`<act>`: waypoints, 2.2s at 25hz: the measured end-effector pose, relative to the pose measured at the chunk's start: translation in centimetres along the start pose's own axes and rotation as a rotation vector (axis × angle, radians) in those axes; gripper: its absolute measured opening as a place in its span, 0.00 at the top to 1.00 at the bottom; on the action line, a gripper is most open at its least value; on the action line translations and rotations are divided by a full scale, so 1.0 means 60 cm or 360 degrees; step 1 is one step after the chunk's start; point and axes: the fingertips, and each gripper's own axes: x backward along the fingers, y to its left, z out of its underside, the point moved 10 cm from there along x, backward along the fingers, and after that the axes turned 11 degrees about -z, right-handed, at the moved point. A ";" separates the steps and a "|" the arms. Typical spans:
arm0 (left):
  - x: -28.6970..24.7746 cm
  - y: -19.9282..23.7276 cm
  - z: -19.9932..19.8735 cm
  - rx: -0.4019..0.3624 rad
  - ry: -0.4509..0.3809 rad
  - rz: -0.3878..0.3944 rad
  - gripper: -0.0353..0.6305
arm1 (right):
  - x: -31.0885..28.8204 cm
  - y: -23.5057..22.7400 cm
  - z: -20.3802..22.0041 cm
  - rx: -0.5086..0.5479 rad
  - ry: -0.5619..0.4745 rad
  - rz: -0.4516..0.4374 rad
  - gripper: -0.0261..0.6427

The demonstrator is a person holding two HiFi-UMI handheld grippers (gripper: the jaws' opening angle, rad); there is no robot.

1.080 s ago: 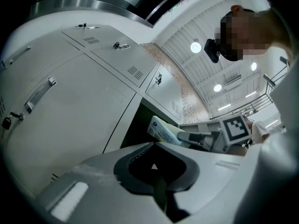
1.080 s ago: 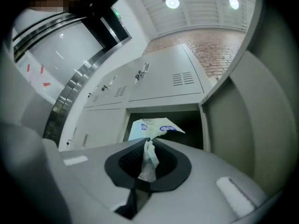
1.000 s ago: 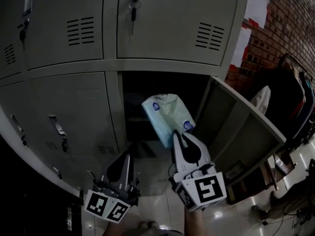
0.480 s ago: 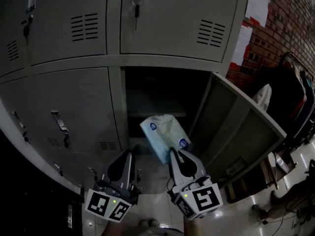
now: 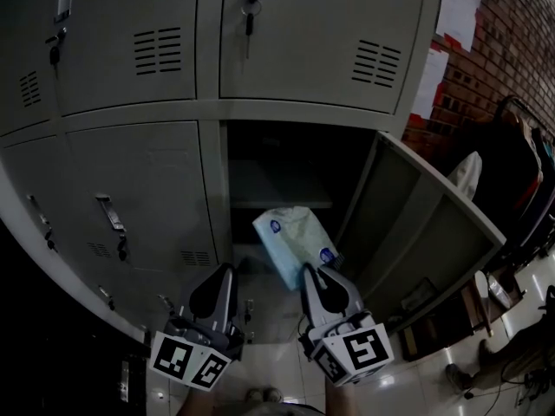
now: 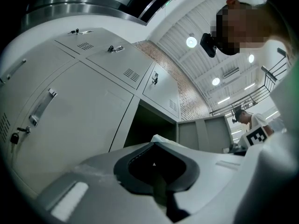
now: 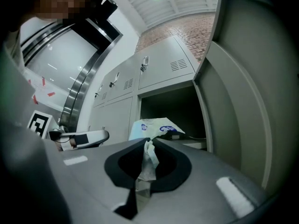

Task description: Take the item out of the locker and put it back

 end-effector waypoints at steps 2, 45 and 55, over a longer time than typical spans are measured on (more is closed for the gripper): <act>0.001 0.000 -0.001 0.0000 -0.0002 -0.0003 0.94 | -0.001 0.002 0.001 -0.0006 0.0000 -0.0008 0.95; -0.038 0.047 0.013 0.0047 0.0008 -0.0076 0.94 | -0.244 -0.149 -0.060 0.0285 0.0235 0.0080 0.95; -0.052 0.061 0.027 0.0073 0.0013 -0.0122 0.94 | -0.318 -0.176 -0.043 0.0589 0.0611 0.0167 0.89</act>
